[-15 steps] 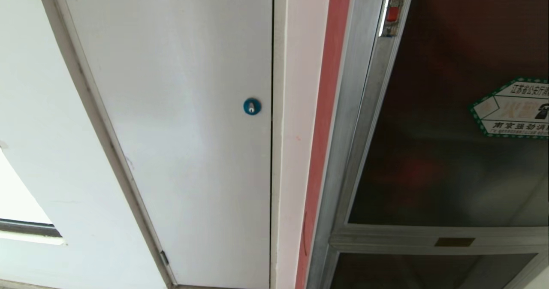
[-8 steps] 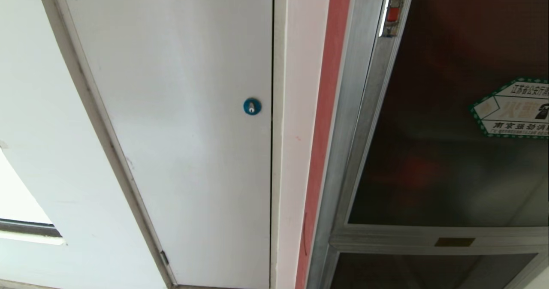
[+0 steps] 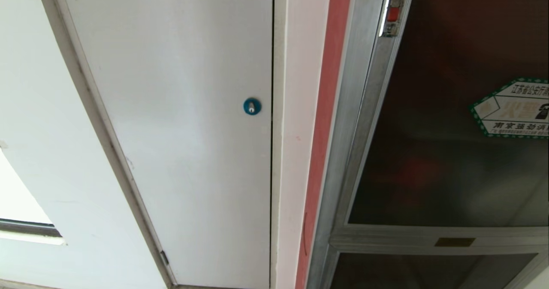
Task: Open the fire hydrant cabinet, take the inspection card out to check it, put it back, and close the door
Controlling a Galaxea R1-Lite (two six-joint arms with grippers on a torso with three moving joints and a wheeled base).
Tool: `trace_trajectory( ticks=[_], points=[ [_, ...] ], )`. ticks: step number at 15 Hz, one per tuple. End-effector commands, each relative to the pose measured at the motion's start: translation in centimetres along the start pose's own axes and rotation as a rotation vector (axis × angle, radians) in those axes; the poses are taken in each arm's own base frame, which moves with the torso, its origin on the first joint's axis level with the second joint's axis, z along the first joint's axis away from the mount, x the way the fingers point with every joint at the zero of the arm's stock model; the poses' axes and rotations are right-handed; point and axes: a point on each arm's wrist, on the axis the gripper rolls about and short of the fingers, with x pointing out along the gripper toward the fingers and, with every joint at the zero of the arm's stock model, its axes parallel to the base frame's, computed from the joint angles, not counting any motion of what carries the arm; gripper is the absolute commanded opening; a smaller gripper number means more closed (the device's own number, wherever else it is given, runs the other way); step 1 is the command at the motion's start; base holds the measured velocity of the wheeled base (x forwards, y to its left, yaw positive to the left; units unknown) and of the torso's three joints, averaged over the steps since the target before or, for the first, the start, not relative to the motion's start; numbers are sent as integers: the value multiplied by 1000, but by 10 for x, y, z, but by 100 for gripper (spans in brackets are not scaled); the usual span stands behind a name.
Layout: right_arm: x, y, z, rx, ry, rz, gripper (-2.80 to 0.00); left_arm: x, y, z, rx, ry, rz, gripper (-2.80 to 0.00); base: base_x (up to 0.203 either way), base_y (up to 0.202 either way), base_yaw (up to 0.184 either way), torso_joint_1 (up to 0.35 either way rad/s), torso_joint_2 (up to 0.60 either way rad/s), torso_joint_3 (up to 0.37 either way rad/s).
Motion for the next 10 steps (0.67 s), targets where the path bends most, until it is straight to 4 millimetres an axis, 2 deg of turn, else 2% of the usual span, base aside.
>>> trace_trajectory(
  ticks=[1, 5, 10],
  points=[
    [29, -20, 21, 37, 48, 72, -280, 1, 0, -3, 0, 12, 0, -280, 0, 0, 0, 0, 0, 0],
    [63, -29, 50, 31, 58, 194, -280, 1, 0, -3, 0, 12, 0, -280, 0, 0, 0, 0, 0, 0],
    [109, -18, 77, 8, 46, 198, -280, 1, 0, -3, 0, 12, 0, -280, 0, 0, 0, 0, 0, 0]
  ],
)
